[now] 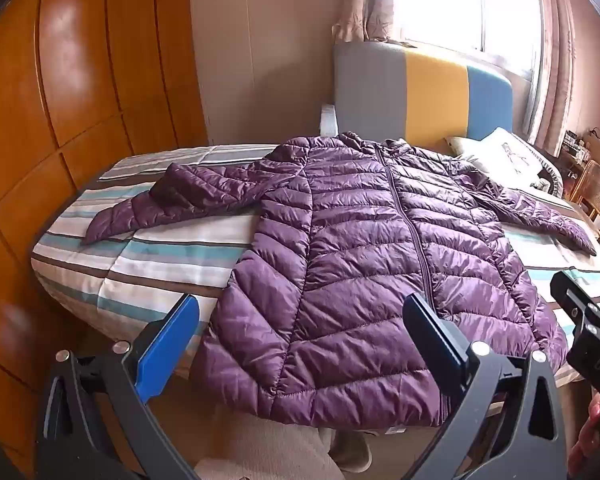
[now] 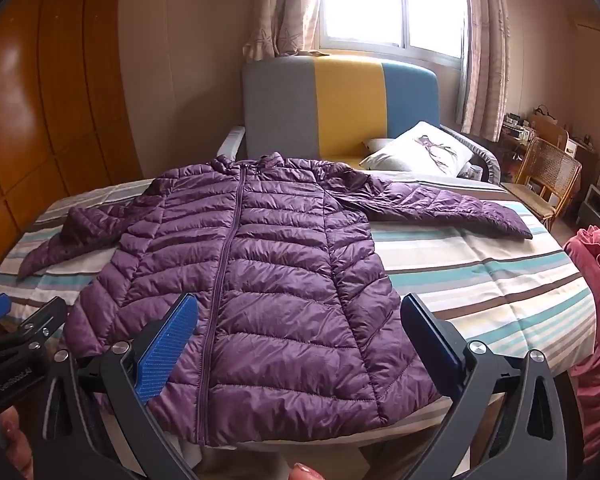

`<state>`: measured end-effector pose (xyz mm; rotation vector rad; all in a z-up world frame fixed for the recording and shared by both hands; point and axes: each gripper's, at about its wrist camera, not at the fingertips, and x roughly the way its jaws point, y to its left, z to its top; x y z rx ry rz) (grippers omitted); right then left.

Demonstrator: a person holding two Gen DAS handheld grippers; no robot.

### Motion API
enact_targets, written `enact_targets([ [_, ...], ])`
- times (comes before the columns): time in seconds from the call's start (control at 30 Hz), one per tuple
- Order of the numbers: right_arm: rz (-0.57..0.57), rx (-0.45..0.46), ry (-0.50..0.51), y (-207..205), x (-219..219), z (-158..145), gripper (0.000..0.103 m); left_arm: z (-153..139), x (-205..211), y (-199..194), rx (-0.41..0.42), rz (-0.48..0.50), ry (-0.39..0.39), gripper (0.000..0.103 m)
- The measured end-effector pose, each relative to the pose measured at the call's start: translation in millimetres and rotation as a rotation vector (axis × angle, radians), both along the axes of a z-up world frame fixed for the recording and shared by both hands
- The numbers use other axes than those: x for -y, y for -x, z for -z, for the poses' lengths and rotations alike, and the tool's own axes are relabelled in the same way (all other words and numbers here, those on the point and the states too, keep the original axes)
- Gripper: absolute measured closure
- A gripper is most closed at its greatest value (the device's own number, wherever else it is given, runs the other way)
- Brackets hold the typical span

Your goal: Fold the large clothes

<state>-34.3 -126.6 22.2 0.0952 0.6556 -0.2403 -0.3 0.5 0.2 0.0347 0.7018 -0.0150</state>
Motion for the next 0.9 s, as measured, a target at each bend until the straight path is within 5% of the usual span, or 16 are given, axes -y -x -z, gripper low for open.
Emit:
enact_targets([
  [0.9, -0.011, -0.017, -0.023, -2, 1, 4, 0.003, 6, 3, 1, -0.019, 0.002, 0.003, 0.002],
])
